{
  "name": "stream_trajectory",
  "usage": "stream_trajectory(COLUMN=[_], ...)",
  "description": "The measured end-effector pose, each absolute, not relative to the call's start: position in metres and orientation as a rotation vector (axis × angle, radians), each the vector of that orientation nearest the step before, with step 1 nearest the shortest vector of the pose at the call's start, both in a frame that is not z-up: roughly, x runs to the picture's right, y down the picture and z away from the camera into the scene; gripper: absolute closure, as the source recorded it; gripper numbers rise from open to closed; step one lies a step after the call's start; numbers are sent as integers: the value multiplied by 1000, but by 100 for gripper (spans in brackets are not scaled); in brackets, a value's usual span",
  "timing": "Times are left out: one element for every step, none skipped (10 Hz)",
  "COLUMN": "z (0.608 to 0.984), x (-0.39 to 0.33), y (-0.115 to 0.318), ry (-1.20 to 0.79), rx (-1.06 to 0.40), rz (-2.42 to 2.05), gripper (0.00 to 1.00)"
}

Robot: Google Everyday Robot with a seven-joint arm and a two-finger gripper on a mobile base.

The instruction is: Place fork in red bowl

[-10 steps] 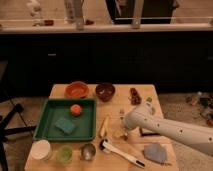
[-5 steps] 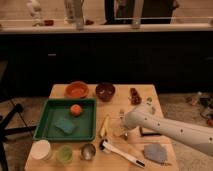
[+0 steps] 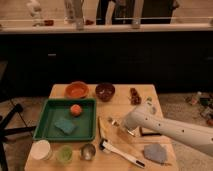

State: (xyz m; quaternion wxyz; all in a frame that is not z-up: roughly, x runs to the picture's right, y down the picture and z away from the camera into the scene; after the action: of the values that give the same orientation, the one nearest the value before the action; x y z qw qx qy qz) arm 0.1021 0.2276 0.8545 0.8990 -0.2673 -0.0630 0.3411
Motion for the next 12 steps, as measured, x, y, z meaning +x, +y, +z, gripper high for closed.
stream_trajectory(z=[855, 855, 855, 855, 855, 855, 854, 852, 847, 836, 823, 807], x=[102, 102, 102, 102, 103, 103, 104, 106, 104, 99, 97, 92], y=[228, 228, 227, 227, 227, 227, 227, 223, 214, 202, 188, 174], ry=[-130, -130, -130, -130, -130, -130, -130, -130, -145, -166, -188, -212], rx=[-554, -554, -553, -553, -553, -553, -552, -537, -514, -489, -461, -438], rz=[706, 707, 707, 707, 709, 710, 711, 701, 696, 691, 678, 663], gripper=[100, 100, 100, 100, 100, 100, 100, 100, 100, 100, 100, 100])
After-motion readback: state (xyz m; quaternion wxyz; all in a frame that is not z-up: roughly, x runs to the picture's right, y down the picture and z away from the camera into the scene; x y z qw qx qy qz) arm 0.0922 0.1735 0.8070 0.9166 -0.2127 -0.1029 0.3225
